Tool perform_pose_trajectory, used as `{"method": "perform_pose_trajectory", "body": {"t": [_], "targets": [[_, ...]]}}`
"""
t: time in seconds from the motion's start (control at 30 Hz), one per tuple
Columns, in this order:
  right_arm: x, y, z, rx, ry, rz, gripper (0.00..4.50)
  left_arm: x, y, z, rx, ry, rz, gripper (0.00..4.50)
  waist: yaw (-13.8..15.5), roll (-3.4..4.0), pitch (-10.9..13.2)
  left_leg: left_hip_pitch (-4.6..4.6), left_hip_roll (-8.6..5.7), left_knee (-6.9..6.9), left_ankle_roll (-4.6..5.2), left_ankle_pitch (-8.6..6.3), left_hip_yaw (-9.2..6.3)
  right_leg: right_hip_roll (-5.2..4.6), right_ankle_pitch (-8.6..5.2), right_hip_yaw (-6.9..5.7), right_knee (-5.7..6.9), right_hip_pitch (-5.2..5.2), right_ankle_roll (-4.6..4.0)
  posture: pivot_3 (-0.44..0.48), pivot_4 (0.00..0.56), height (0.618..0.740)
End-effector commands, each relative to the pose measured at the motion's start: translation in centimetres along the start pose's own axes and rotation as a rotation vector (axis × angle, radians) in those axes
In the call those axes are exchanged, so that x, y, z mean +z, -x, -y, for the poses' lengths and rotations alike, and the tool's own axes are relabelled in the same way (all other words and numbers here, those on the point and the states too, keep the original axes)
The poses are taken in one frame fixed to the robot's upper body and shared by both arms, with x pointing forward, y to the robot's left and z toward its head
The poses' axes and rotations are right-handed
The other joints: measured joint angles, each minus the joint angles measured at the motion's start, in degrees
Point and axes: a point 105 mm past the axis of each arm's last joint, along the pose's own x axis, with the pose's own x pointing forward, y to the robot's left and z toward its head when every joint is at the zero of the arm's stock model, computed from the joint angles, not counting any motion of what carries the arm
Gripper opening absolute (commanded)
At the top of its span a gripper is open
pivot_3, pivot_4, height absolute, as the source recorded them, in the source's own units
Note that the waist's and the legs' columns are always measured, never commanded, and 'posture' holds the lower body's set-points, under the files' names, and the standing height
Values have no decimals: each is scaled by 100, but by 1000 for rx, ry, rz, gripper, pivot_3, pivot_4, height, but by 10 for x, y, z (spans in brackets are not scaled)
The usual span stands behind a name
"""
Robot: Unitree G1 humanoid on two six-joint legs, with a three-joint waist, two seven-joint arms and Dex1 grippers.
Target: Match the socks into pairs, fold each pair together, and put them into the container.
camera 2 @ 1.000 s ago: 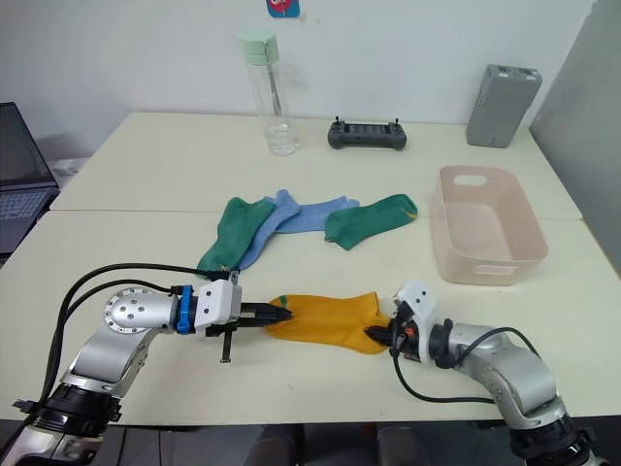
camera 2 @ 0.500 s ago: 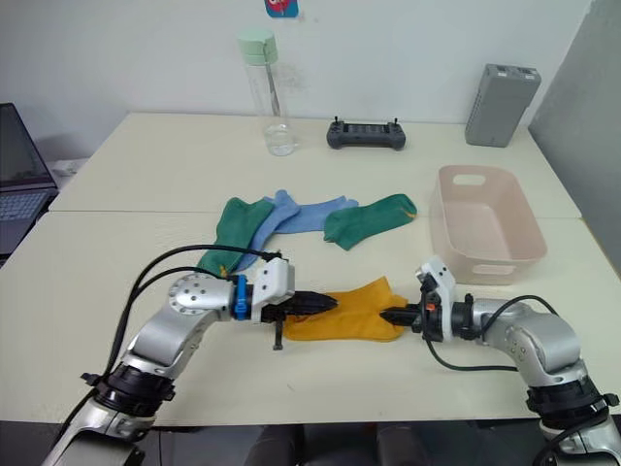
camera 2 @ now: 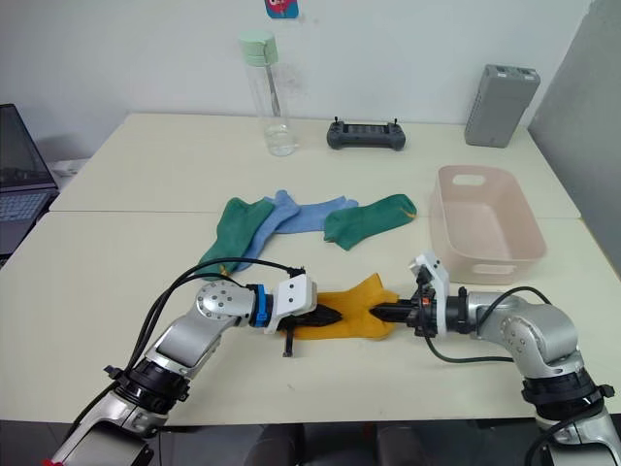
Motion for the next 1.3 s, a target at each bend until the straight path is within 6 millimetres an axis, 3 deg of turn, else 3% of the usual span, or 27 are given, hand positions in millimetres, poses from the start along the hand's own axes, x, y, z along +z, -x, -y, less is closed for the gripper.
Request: {"method": "perform_pose_trajectory", "body": {"t": [0.03,0.23,0.5,0.63,0.7,0.87,1.03,1.13,1.3], "targets": [[21,-9,-19,74,39,64,21,-7,-3,6,-14,47,-13,0,3,0,0,0,0,0,0,0,-1,0,1,0,0,0,2,0,150,740],[20,-27,-25,125,34,53,21,-6,11,3,14,95,-3,0,5,0,0,-1,0,-1,0,0,-1,0,1,-1,-2,-1,1,0,150,740],[14,-62,-13,76,101,-14,21,31,94,-9,89,155,42,0,-141,2,2,-2,7,-8,0,0,-6,4,-4,-8,3,-9,-8,0,150,740],[12,-73,-14,76,127,-40,21,36,124,-16,165,155,16,0,-137,2,2,-2,6,-12,-1,-1,-4,1,-7,-7,-2,-9,-11,0,150,740],[11,-76,-18,105,140,-46,21,36,129,-19,190,154,10,0,-122,3,3,-3,6,-17,-1,-1,-7,1,-10,-12,-2,-12,-17,0,150,740],[6,-77,-28,158,148,-66,1520,34,128,-26,223,128,5,0,-123,2,4,-4,6,-19,-1,-1,-8,1,-12,-14,-3,-12,-20,0,150,740],[12,-75,-30,164,134,-28,3318,47,119,-26,201,92,60,0,-127,2,3,-3,7,-19,-1,-1,-8,2,-11,-15,-1,-12,-19,0,150,740],[22,-61,-35,194,105,28,4411,63,118,-33,207,100,140,0,-102,1,4,-6,6,-19,-1,-1,-9,2,-11,-16,-1,-12,-19,0,150,740],[24,-37,-34,190,69,50,4460,64,104,-24,123,92,137,0,-113,0,4,-8,5,-19,-1,-1,-11,2,-11,-16,-2,-11,-19,0,150,740]]}}
